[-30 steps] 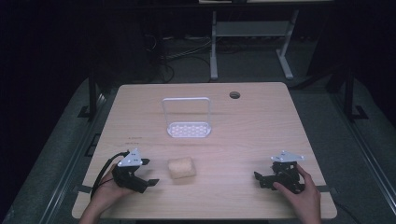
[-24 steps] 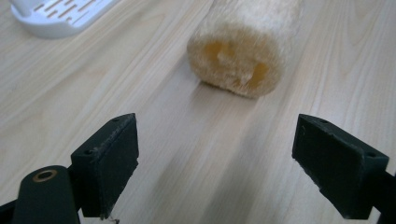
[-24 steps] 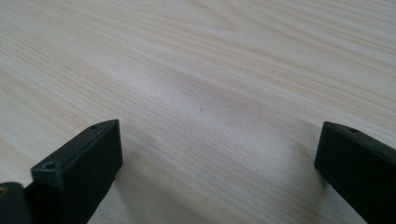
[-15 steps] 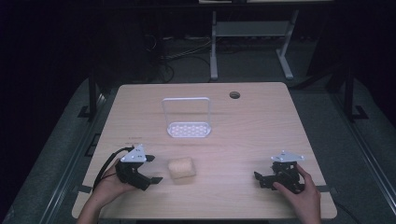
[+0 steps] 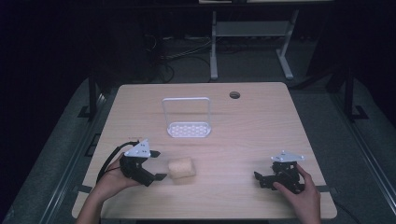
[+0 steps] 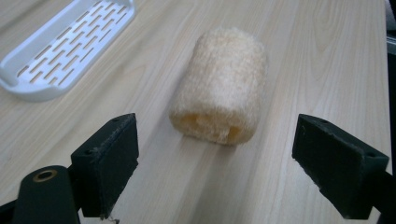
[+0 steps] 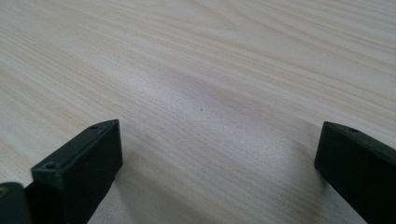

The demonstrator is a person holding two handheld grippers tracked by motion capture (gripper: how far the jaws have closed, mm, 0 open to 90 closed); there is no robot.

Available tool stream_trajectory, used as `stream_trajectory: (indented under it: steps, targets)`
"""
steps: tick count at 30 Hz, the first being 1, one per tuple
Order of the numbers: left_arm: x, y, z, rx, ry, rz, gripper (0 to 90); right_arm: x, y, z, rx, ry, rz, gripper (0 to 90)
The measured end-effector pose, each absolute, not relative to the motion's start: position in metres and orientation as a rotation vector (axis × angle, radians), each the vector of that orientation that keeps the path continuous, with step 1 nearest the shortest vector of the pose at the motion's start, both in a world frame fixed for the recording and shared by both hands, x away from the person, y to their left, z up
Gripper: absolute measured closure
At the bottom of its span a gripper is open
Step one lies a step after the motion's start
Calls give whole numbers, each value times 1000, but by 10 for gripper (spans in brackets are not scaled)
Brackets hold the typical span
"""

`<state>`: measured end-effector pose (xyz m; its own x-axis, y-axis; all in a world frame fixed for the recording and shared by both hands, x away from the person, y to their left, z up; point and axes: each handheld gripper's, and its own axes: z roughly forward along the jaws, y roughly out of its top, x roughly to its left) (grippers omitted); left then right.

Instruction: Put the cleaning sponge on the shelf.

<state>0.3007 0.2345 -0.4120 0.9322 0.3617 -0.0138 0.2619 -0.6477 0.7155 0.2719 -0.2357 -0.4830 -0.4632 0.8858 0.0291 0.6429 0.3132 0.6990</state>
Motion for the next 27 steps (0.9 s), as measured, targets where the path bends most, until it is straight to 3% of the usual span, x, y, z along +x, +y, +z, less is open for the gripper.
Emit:
stream_trajectory:
  steps: [27]
  targets:
    - [318,193,-403,2326,353,149,141,272,-236,-483,1366,2225,930,7]
